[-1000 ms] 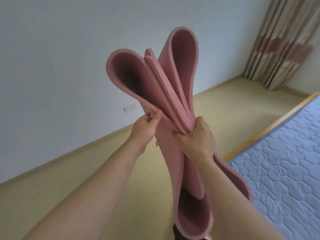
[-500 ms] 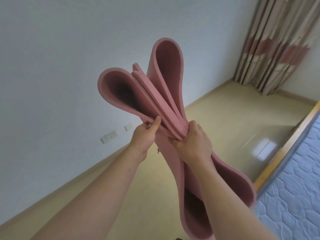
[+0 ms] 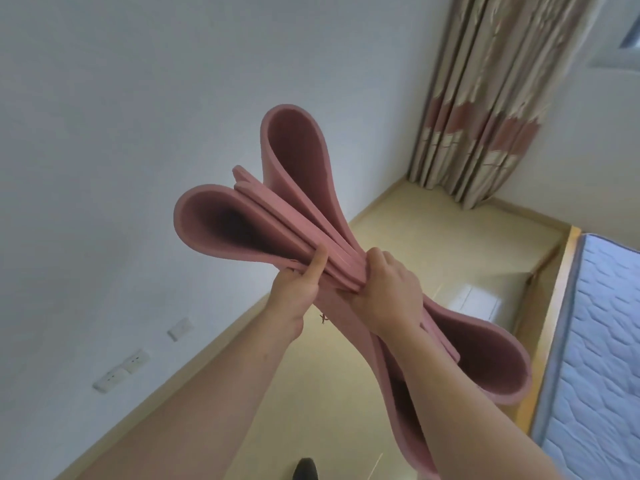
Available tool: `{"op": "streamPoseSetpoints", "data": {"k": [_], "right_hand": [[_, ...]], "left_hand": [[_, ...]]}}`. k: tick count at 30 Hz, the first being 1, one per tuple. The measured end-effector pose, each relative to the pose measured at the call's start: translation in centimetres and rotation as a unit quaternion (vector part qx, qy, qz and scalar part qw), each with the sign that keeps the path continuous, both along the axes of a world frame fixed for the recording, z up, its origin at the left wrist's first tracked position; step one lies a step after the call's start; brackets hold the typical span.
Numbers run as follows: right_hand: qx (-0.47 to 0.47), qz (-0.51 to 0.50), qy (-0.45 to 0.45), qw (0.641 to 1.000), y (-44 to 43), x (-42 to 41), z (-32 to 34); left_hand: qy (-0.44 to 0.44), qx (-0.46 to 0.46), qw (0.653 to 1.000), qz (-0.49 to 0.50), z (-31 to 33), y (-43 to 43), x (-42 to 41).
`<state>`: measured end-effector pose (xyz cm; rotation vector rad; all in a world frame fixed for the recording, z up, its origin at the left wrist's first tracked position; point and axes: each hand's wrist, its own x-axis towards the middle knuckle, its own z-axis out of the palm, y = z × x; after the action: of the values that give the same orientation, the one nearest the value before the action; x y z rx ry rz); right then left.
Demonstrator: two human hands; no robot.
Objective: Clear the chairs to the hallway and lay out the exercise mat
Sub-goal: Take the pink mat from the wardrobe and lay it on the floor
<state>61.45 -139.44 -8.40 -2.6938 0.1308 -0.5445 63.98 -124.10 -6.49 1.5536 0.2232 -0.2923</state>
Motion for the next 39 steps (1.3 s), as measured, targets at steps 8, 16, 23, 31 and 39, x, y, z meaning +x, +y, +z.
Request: {"op": "streamPoseSetpoints", "data": {"k": [8,16,23,31,39], "right_hand": [[-0.049,-0.016,-0.040,0.998,-8.9,12.8,-0.7],[-0.064,0.088,-0.032,0.994,-21.5,26.2,-4.3],[-0.076,0.211,0.007,0.975,-29.8,35.5,-4.6],[-0.183,0.308,0.082,0.930,-32.0,43.2,-7.4],[-0.233,0.379,0.145,0.884,-34.7,50.2,-10.8]], "left_hand": [[0.093,-0.087,0.992,-0.003,0.6,-9.4,13.5],[0.146,-0.121,0.972,0.139,-2.5,-21.7,24.2],[0.208,-0.178,0.922,0.274,-2.7,-30.0,29.8],[0.243,-0.236,0.865,0.370,-6.8,-32.7,35.1],[0.245,-0.334,0.814,0.408,-13.3,-36.2,38.8]]}}
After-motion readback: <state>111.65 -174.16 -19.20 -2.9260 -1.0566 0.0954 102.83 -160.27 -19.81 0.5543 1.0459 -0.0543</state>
